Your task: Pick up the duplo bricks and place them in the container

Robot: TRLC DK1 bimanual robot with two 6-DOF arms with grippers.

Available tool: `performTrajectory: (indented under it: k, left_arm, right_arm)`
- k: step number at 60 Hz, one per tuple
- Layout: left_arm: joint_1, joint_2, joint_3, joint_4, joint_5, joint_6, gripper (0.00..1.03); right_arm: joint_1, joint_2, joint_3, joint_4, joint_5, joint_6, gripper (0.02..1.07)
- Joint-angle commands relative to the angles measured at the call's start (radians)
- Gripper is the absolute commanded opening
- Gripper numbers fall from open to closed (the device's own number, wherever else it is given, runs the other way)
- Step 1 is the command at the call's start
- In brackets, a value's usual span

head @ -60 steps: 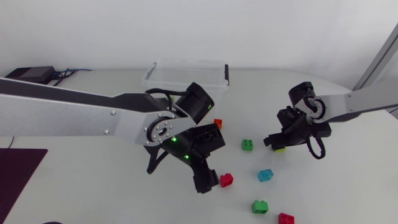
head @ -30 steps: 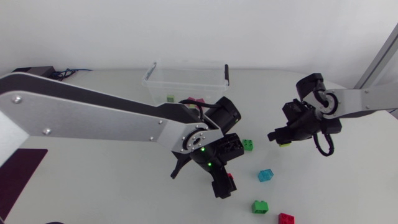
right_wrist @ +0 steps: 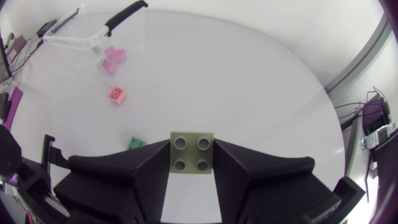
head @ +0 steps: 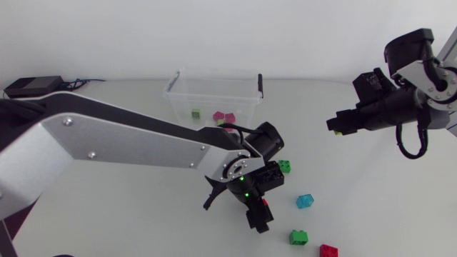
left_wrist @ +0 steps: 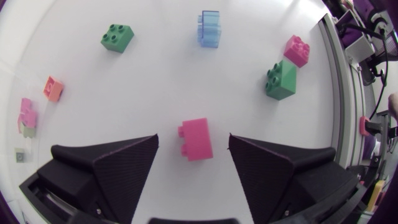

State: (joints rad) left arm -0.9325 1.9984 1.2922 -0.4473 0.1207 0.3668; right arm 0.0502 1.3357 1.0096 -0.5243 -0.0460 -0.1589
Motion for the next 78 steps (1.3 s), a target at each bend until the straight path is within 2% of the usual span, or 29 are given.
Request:
performTrajectory:
  k: [1,6,11,25,34,47,58,63,66,68,69,71,78]
  left_arm:
    - [-0.014,0.042,0.036,-0.008,-0.007,-0.031,0.58]
    - [-0.014,0.051,0.048,-0.024,-0.01,-0.037,0.54]
    - [-0.019,0.069,0.062,-0.041,-0.019,-0.039,0.43]
    - [-0.023,0.088,0.09,-0.083,-0.047,-0.051,0.38]
    - [-0.022,0.057,0.055,-0.085,-0.081,-0.052,0.35]
    - [-0.048,-0.179,-0.09,-0.097,-0.066,-0.06,0.32]
    - [0.001,-0.405,-0.172,-0.099,-0.066,-0.062,0.32]
    - [0.003,-0.411,-0.182,-0.103,-0.066,-0.074,0.33]
    - [0.006,-0.382,-0.168,-0.102,-0.066,-0.114,0.4]
    - [0.001,-0.354,-0.157,-0.102,-0.066,-0.129,0.57]
    - [-0.002,-0.329,-0.146,-0.103,-0.066,-0.143,0.72]
    - [-0.006,-0.296,-0.129,-0.105,-0.064,-0.161,0.83]
    - [-0.008,-0.193,-0.06,-0.128,-0.058,-0.227,0.91]
  right_arm:
    - [0.027,-0.032,0.049,-0.029,-0.005,0.024,0.28]
    - [0.042,-0.046,0.075,-0.048,-0.005,0.035,0.28]
    - [0.05,-0.052,0.086,-0.056,-0.005,0.039,0.28]
    - [0.076,-0.066,0.098,-0.057,-0.014,0.044,0.28]
    - [0.122,-0.069,0.132,-0.022,-0.037,0.052,0.28]
    - [0.221,0.02,0.236,0.032,-0.037,0.084,0.28]
    - [0.286,0.155,0.342,0.086,-0.029,0.102,0.28]
    - [0.293,0.175,0.357,0.09,-0.022,0.104,0.28]
    - [0.293,0.172,0.346,0.095,-0.02,0.108,0.28]
    - [0.292,0.168,0.334,0.098,-0.017,0.108,0.28]
    - [0.289,0.164,0.327,0.101,-0.017,0.108,0.28]
    - [0.281,0.154,0.311,0.106,-0.017,0.108,0.28]
    - [0.235,0.114,0.256,0.124,-0.02,0.099,0.28]
